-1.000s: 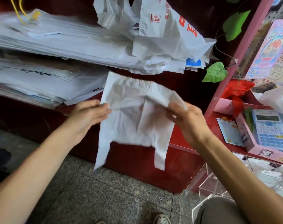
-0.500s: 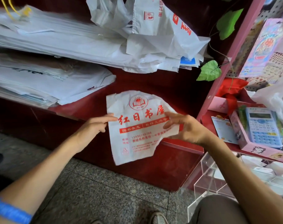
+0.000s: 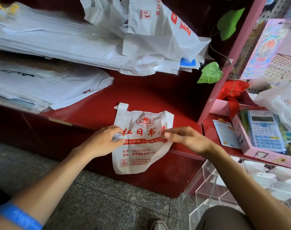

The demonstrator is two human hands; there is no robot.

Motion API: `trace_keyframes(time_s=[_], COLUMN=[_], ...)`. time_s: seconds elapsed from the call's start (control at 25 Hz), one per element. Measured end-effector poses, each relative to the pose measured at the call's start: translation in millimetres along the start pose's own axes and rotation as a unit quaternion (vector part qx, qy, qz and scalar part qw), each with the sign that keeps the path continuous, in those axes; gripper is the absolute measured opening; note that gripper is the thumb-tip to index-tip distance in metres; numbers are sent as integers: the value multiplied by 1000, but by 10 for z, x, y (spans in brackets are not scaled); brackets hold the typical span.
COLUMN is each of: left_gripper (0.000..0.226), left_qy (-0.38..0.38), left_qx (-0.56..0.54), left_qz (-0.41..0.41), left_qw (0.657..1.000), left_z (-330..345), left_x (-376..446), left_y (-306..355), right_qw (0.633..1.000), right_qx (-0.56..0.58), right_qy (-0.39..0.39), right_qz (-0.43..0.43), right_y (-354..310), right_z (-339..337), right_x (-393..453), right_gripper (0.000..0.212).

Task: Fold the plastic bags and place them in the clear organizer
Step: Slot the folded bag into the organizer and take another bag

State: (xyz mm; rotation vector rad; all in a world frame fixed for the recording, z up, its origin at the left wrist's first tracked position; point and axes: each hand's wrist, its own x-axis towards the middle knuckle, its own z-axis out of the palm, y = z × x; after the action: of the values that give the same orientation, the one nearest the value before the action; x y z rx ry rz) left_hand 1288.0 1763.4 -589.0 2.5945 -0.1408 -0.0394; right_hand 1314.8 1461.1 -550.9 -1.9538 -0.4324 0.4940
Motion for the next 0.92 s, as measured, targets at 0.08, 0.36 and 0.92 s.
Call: trace_keyframes(time_s=[0.08, 0.36, 0.92], left_gripper=[40, 20, 10], left_qy=[-7, 30, 53], left_qx=[23, 33, -30], left_qz=[9, 27, 37], left_qw=[1000, 999, 997], left_z=[0, 67, -49], left_x=[43, 237, 431], left_y=[-10, -42, -167], right_qw=[977, 884, 893], right_qx=[159, 410, -132], right_qy=[141, 164, 430], right_qz=[5, 151, -26], right_y=[47, 21, 128], right_z=[-9, -41, -18], right_x=[80, 427, 726], right_gripper=[48, 28, 48])
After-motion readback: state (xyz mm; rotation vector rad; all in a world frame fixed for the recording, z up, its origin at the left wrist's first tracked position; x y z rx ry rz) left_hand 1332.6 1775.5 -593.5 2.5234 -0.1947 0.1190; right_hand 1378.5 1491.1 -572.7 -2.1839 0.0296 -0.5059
